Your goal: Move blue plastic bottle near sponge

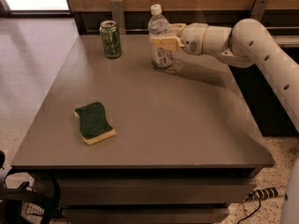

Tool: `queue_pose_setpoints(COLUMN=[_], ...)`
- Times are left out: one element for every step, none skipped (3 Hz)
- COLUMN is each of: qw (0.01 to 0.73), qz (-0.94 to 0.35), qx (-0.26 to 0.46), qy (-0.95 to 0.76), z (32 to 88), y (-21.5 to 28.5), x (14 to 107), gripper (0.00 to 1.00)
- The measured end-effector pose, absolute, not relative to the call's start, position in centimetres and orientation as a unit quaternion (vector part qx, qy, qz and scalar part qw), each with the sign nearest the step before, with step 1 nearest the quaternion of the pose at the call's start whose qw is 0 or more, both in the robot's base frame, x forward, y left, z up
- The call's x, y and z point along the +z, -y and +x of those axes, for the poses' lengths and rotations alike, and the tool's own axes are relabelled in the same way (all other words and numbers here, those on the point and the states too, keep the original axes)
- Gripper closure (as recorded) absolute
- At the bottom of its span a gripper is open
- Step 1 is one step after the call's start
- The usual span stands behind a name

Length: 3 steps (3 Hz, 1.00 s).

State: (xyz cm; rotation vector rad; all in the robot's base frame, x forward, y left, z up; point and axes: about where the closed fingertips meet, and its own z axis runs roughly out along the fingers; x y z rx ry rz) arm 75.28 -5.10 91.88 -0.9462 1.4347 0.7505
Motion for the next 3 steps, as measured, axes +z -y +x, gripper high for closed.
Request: queue_pose_setpoints(qw=[0.591,0.590,0.590], qz=[-0.408,-0.409,-0.409], qx=[0.324,0.325,0.325], qy=[-0.616,-0.616,-0.615], z=[75.26,75.26,75.25], y=[4.82,4.60,4.47], x=[91.85,91.83,91.90], gripper=[0.95,1.00,1.00])
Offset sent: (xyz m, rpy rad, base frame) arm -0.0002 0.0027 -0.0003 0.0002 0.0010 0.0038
